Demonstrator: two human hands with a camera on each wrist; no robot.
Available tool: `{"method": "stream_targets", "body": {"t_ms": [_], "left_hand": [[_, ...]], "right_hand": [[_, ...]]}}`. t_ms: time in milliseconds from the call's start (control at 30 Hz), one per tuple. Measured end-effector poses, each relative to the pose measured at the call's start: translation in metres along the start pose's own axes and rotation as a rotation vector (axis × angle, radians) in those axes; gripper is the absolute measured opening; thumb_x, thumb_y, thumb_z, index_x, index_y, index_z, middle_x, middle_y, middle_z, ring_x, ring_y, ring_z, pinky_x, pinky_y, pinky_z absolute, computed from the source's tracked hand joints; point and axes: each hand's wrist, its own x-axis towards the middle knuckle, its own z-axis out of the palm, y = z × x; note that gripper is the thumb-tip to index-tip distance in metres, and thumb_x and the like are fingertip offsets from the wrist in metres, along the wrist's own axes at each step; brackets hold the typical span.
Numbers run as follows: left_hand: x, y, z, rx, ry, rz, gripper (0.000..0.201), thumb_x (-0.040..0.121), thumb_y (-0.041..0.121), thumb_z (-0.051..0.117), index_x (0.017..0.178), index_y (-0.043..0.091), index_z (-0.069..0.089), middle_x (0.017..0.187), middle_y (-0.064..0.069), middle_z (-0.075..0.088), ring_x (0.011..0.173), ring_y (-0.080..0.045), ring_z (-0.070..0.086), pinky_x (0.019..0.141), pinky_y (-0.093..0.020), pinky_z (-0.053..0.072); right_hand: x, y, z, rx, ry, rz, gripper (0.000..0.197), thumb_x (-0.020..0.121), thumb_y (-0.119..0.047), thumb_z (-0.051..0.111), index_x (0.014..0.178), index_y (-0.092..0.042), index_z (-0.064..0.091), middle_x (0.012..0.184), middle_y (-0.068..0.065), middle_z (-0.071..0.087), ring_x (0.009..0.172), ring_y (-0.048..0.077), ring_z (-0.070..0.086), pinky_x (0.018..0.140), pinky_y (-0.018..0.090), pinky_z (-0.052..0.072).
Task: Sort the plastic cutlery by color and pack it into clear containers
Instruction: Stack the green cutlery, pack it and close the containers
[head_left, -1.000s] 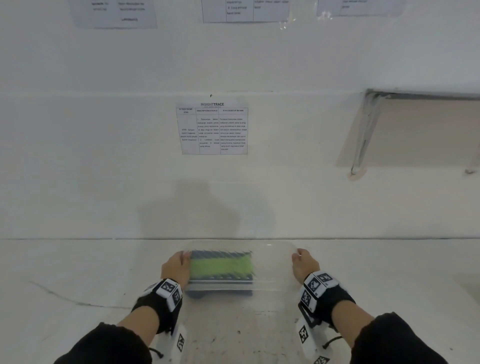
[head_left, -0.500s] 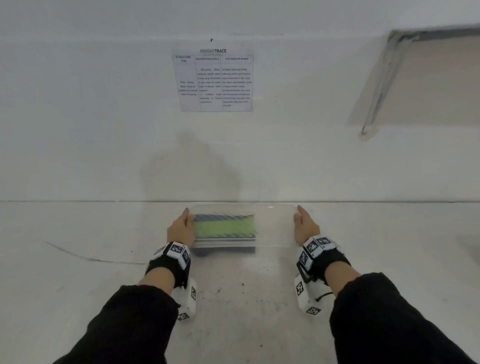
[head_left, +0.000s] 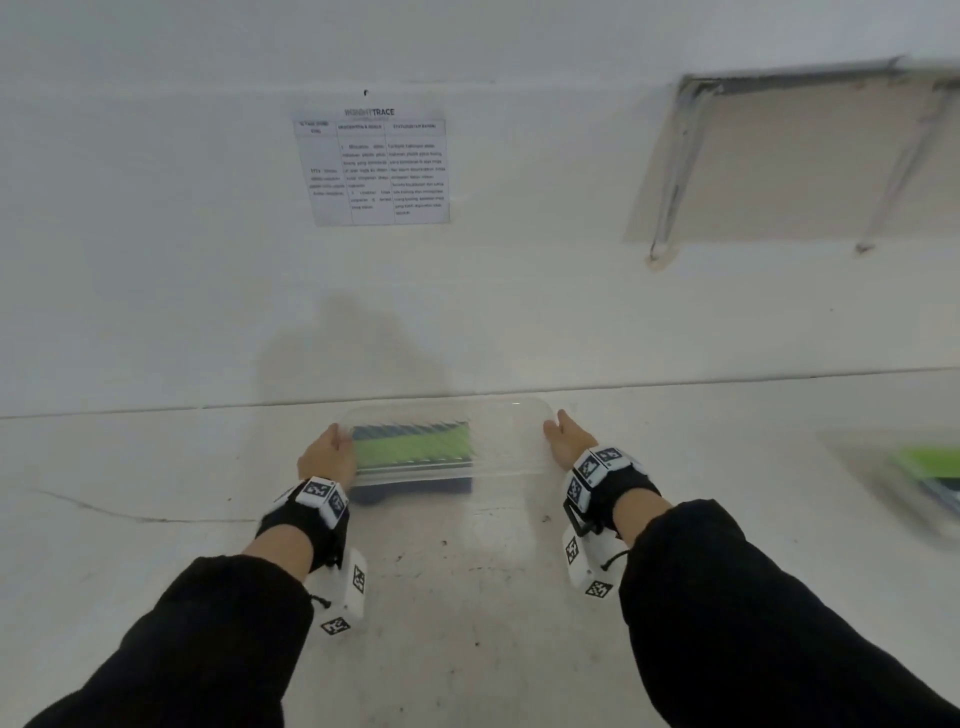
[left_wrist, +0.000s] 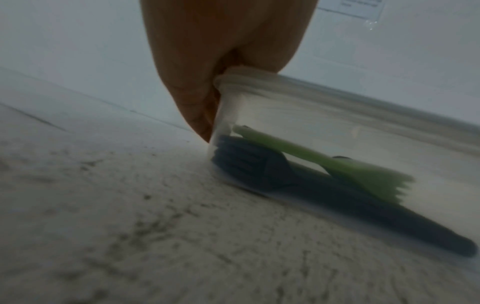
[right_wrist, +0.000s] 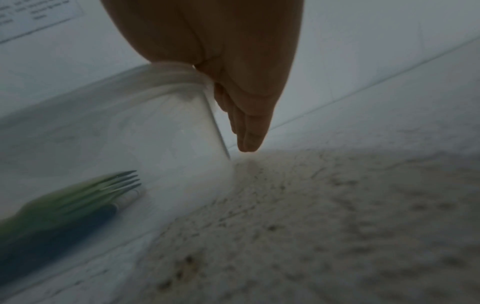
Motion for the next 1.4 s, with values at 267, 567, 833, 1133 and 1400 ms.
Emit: {"method": "stream_targets", "body": {"t_ms": [267,567,833,1133,1400], "left_hand": [[-0.045,0.007,0.006,0.083,0.061,-0.032,0.05,0.098,0.017,0.039,0.145,0.001,0.029,0.152,-0.025,0.019,0.14,-0.036,0.018,0.115,-0.038,0.014],[-0.19,0.153,0.131,-0.037,-0.049,0.392,0.047,0.097,0.011,0.04,0.142,0.005,0.034,0.152,-0.017,0.022,0.142,-0.028,0.017,0.115,-0.031,0.013],[-0.326,0.286,0.295,-0.21,-0.465,0.255,0.048,0.101,0.021,0.033,0.147,0.008,0.025,0.153,-0.011,0.025,0.141,-0.022,0.024,0.109,-0.023,0.019],[-0.366,0.351,0.365,-0.25,-0.587,0.183,0.058,0.101,0.031,0.03,0.15,0.005,0.01,0.157,-0.01,0.017,0.143,-0.022,0.02,0.111,-0.024,0.019],[-0.359,0.364,0.382,-0.247,-0.546,0.058,0.054,0.103,0.033,0.025,0.149,0.006,0.018,0.153,-0.012,0.027,0.14,-0.026,0.028,0.104,-0.022,0.025]], "right_hand": [[-0.035,0.021,-0.017,0.019,-0.102,-0.087,0.052,0.102,-0.029,0.026,0.15,-0.013,0.013,0.155,0.009,0.02,0.142,0.025,0.024,0.112,0.027,0.021],[-0.071,0.117,-0.175,0.067,0.246,-0.209,0.042,0.102,-0.018,0.027,0.143,-0.014,0.036,0.146,0.009,0.039,0.131,0.023,0.042,0.099,0.02,0.033],[-0.06,0.292,-0.352,-0.436,0.549,0.133,0.042,0.1,-0.017,0.025,0.142,-0.018,0.033,0.148,0.001,0.033,0.137,0.024,0.027,0.112,0.04,0.027],[-0.036,0.391,-0.46,-0.188,0.505,0.337,0.047,0.099,-0.027,0.033,0.142,-0.007,0.034,0.147,0.016,0.036,0.134,0.034,0.035,0.11,0.039,0.027],[-0.004,0.421,-0.484,-0.002,0.321,0.354,0.043,0.1,-0.019,0.035,0.134,0.008,0.042,0.138,0.026,0.044,0.128,0.034,0.044,0.108,0.039,0.036]]}}
